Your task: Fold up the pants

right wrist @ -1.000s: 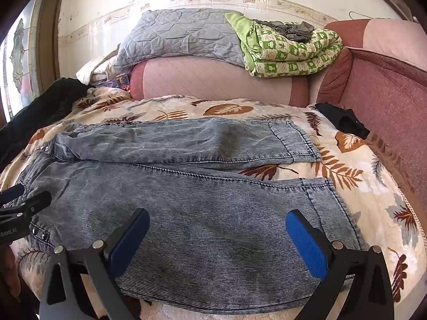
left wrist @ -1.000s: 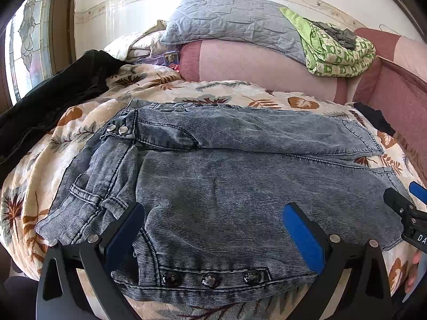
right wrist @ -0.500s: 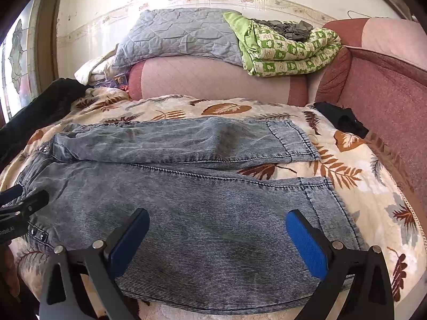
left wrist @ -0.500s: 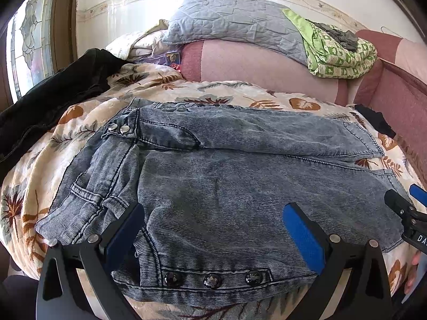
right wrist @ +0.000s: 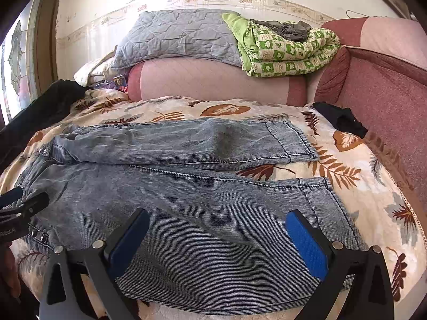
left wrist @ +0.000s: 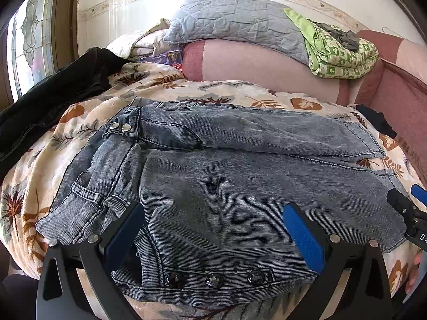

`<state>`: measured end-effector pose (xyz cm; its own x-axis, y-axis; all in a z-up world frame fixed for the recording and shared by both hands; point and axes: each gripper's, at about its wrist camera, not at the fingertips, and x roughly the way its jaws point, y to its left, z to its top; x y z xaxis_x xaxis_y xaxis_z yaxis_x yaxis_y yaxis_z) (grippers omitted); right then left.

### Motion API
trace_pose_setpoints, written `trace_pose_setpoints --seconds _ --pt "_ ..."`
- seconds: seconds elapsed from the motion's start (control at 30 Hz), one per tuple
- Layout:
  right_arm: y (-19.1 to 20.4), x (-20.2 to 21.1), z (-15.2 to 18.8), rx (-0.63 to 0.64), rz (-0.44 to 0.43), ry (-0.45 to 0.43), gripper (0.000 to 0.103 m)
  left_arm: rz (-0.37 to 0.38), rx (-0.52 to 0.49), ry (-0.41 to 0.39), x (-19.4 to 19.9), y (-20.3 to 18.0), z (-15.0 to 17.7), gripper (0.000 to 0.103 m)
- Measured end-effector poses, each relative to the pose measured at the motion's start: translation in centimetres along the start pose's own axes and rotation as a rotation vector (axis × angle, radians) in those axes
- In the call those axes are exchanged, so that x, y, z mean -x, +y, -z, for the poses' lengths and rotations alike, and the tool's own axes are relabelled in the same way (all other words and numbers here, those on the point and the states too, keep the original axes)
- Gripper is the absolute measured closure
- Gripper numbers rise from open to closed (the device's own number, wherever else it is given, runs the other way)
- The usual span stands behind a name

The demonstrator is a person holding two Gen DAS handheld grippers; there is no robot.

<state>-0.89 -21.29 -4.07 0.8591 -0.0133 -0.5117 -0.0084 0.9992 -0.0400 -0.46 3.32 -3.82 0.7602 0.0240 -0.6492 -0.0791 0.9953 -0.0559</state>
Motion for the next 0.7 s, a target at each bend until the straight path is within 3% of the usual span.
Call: trace_pose_setpoints --seconds 0.5,0.57,0.7 --pt "-0.1 -0.2 0.0 -0.003 -0.012 0.008 0.0 0.016 0.003 0.005 0.0 -0.1 -0.1 0.0" --pt "-1.6 -0.2 -0.4 -0.072 -0.054 0.042 0.0 0.022 0.007 0.012 0.2 0.4 -0.5 0.0" --pt "-9.0 -0.1 -0.7 -0.387 -0.188 0.195 0.0 -0.039 0.118 0.041 1.2 4.4 -2.3 0.0"
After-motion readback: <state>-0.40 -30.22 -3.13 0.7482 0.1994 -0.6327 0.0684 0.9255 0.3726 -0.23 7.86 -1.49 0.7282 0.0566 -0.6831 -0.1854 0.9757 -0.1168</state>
